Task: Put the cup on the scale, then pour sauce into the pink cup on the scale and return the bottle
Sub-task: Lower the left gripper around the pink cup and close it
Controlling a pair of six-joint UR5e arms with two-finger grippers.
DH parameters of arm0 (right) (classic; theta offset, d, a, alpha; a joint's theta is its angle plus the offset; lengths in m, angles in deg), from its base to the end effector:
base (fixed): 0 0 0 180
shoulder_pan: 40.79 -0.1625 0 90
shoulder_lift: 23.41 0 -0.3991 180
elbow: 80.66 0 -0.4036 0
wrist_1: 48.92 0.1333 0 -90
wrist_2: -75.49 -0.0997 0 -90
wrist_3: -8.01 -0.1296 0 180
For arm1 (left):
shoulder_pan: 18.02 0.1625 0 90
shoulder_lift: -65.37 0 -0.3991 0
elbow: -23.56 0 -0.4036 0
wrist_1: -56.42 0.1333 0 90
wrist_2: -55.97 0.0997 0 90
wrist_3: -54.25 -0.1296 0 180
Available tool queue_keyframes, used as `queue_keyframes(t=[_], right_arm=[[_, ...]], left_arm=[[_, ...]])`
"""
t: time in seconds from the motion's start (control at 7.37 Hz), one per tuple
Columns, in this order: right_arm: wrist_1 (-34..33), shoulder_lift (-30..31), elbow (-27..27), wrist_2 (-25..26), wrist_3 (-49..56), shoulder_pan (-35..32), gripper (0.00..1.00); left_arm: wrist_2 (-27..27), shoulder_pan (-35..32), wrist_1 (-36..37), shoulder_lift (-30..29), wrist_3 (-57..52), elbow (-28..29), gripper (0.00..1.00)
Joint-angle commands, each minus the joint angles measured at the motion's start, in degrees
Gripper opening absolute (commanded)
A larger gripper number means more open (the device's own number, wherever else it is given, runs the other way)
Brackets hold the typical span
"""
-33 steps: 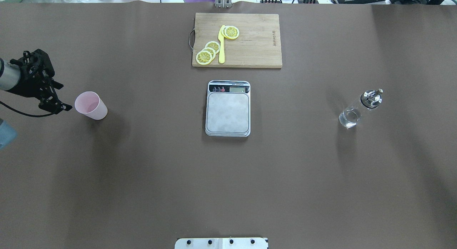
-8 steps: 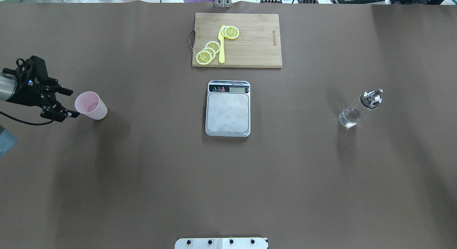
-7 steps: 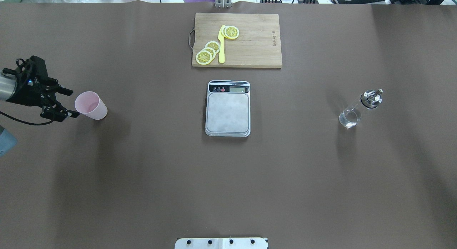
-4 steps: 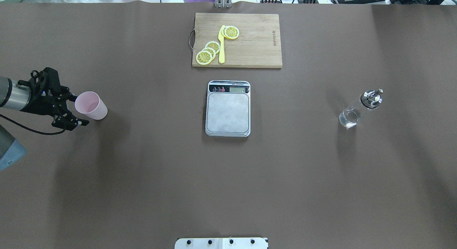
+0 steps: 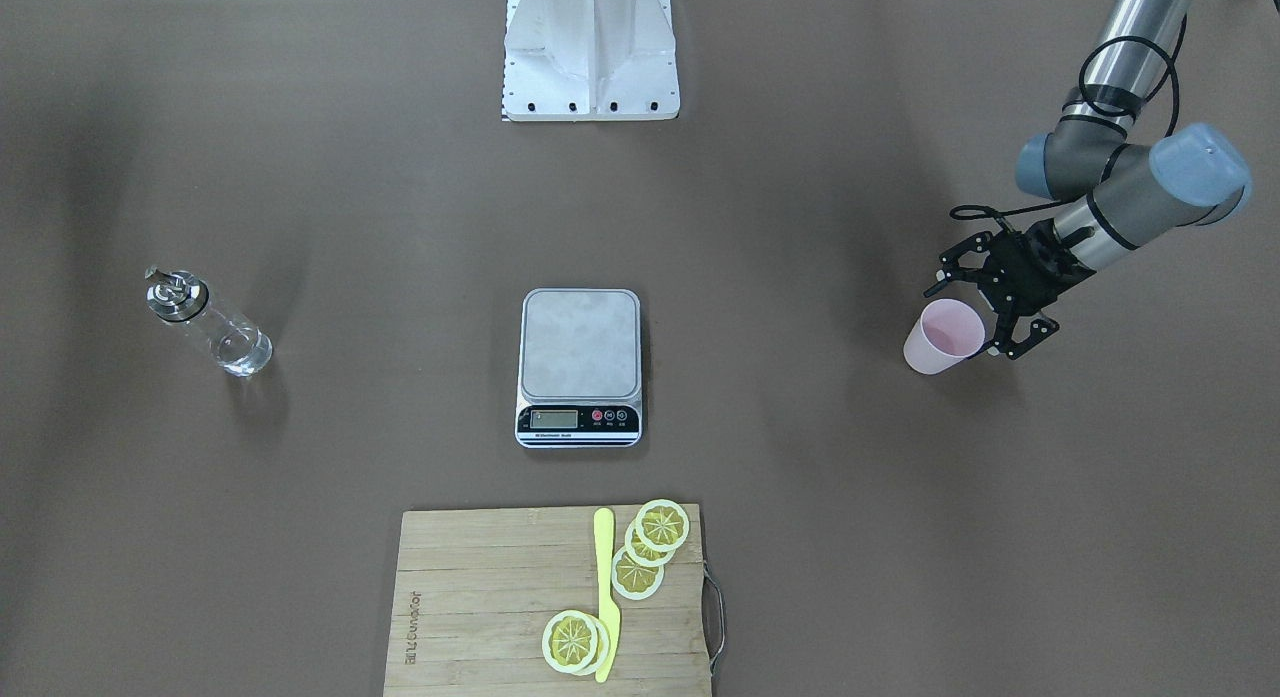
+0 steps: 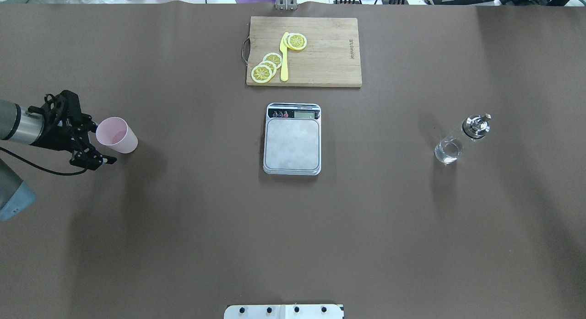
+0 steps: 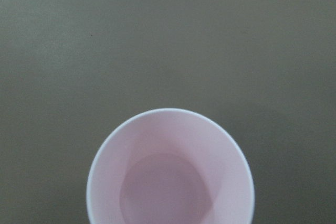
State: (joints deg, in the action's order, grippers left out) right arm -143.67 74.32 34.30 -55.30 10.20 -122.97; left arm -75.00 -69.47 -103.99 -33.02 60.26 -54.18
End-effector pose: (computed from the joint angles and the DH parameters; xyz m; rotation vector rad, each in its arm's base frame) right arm -0.0131 -0.4528 0.5127 0.1739 -0.7201 -0.2442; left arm 0.3301 -0.4918 0.5321 0.8128 1.0379 0.9000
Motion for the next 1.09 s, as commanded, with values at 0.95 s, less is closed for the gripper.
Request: queue_keyframes(t=[0.95], right_arm=[[0.0,0.0,0.0,-0.1,0.0,0.0,1.0]], left_arm=[[0.8,0.3,0.1,-0.7,0.6,0.5,0.97]])
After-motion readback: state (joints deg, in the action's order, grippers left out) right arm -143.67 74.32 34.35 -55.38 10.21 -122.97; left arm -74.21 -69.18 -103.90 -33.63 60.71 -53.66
